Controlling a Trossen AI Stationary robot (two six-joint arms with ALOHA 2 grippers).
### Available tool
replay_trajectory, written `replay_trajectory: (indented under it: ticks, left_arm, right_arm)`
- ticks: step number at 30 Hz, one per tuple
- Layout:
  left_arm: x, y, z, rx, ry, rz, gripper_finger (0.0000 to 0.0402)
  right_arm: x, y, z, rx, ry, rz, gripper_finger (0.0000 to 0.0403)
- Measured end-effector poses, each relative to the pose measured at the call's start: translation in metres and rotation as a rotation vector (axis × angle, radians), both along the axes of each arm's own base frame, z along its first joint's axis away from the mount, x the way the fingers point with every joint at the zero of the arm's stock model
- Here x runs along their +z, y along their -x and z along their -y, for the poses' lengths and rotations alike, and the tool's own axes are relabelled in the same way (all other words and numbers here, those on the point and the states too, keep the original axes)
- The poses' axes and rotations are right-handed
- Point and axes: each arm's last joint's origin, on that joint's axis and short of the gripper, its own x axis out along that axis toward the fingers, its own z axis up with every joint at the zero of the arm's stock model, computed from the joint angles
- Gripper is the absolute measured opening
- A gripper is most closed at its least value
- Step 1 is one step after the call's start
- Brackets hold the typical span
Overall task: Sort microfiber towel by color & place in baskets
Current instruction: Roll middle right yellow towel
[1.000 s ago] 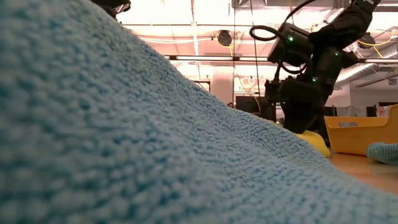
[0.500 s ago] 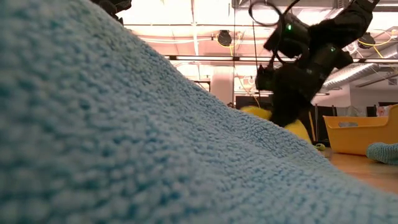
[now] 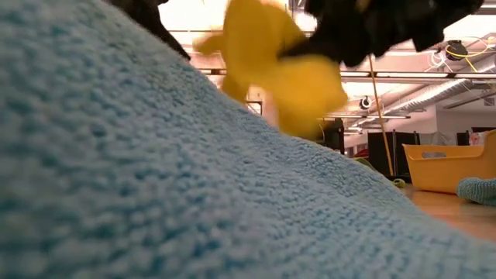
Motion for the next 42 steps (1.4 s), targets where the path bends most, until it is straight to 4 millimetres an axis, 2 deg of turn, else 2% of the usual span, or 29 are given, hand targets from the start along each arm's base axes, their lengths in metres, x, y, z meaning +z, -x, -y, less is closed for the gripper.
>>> replay_trajectory:
  ticks: [4, 11, 15, 18, 26, 31, 37, 42]
  left_arm:
    - [0.000, -0.008, 0.004, -0.085, 0.018, 0.037, 0.0247]
    - [0.001, -0.017, 0.009, -0.188, 0.049, 0.091, 0.0247]
    - [0.002, -0.012, 0.008, -0.196, 0.036, 0.066, 0.0247]
    - [0.012, -0.004, 0.011, -0.200, 0.072, 0.111, 0.0247]
    - [0.035, 0.017, 0.042, -0.360, 0.097, 0.252, 0.0247]
    - [0.031, 0.017, 0.064, -0.464, 0.028, 0.255, 0.0247]
    - [0.025, 0.006, 0.071, -0.387, -0.053, 0.291, 0.0247]
    - [0.034, 0.004, 0.070, -0.328, -0.092, 0.375, 0.0247]
  right_arm:
    - [0.015, 0.001, -0.020, 0.029, 0.100, 0.165, 0.0012]
    - [0.027, 0.005, -0.034, -0.119, 0.279, 0.309, 0.0015]
    - [0.033, 0.006, -0.037, -0.138, 0.309, 0.365, 0.0016]
    - [0.035, 0.006, -0.038, -0.142, 0.298, 0.384, 0.0017]
    - [0.044, 0.007, -0.037, -0.168, 0.237, 0.468, 0.0017]
    - [0.051, 0.007, -0.037, -0.178, 0.241, 0.533, 0.0017]
    - [0.059, 0.009, -0.036, -0.192, 0.269, 0.612, 0.0018]
    - [0.055, 0.008, -0.037, -0.181, 0.281, 0.575, 0.0018]
